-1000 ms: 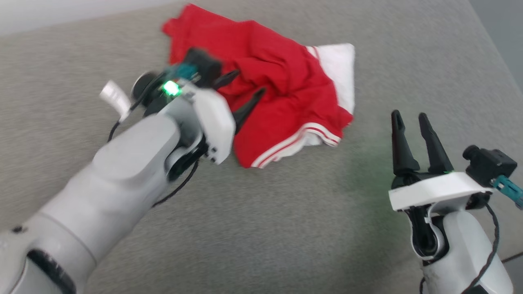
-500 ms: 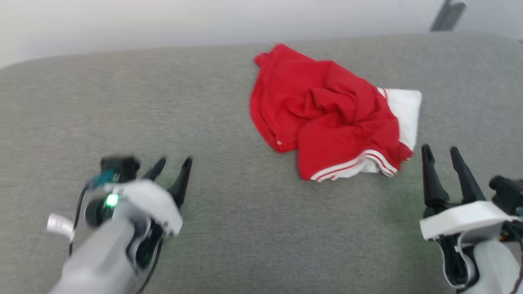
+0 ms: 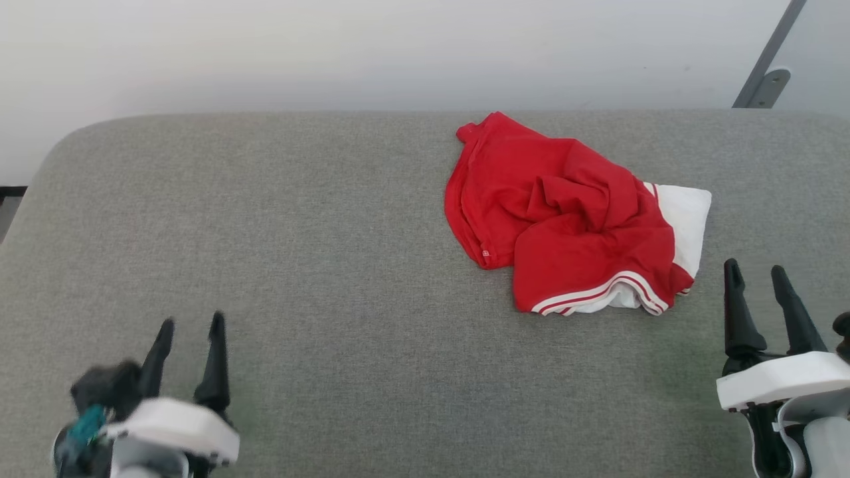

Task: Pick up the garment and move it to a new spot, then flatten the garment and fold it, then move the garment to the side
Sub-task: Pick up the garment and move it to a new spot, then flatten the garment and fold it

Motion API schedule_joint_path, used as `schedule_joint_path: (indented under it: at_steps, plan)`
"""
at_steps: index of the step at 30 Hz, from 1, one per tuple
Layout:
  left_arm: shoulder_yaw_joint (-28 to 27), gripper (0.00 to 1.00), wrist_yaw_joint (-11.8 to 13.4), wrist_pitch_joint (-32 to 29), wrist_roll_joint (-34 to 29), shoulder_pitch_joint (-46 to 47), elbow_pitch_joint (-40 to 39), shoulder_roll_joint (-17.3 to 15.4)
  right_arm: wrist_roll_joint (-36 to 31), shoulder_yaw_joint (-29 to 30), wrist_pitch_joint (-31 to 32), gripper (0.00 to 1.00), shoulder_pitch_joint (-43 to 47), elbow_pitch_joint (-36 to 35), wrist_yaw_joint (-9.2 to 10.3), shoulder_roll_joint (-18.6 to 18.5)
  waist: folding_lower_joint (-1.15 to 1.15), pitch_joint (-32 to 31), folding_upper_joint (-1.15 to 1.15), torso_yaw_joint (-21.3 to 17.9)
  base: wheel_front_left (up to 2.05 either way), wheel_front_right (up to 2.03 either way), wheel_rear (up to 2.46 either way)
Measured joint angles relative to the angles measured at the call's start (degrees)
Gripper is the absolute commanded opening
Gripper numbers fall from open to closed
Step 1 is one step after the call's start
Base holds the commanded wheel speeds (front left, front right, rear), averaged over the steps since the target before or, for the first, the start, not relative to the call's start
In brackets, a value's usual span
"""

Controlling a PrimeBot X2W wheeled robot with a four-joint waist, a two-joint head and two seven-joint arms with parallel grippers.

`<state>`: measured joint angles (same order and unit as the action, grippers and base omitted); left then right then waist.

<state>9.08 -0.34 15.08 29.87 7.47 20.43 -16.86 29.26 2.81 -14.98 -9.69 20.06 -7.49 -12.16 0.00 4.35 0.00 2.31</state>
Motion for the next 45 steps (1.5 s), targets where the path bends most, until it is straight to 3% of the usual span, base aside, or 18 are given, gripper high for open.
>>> schedule_joint_path:
  at_steps: [6, 13, 24, 38, 41, 45]
  plan:
    - [-10.6, 1.00, -4.7, 0.0, -8.8, -6.9, -8.3, 6.2, -0.1, 0.9, 0.0, 1.00, 0.7, -1.3, 0.00, -0.5, 0.00, -0.7, 0.00, -0.5, 0.00, 0.00, 0.00]
    - [-14.3, 1.00, -6.6, 0.0, -14.8, -9.0, -13.2, 9.3, -0.2, 0.9, 0.0, 1.00, 1.1, -3.0, 0.00, -0.8, 0.00, -0.4, 0.00, -0.3, 0.00, 0.00, 0.00]
    - [-14.6, 1.00, -7.0, 0.0, -17.8, -9.2, -13.5, 11.6, -0.3, 0.8, 0.0, 1.00, 1.2, -3.5, 0.00, -0.5, 0.00, 0.9, 0.00, -0.6, 0.00, 0.00, 0.00]
    - [-12.6, 1.00, -7.0, 0.0, -18.5, -9.3, -13.8, 11.5, 0.1, -0.7, 0.0, 1.00, 0.7, -2.1, 0.00, -1.4, 0.00, 1.5, 0.00, -0.5, 0.00, 0.00, 0.00]
    - [-11.2, 1.00, -7.0, 0.0, -18.6, -9.2, -13.7, 11.7, 0.5, -2.4, 3.4, 1.00, -0.2, 0.8, 0.00, -3.4, 0.00, 1.9, 0.00, 0.1, 0.00, 0.00, 0.00]
    - [-10.0, 1.00, -7.0, 0.0, -18.5, -8.5, -13.4, 12.4, 0.8, -5.0, 12.9, 1.00, -4.9, 3.4, -0.01, -8.2, 0.00, 3.5, 0.00, 1.2, 0.00, 0.00, 0.00]
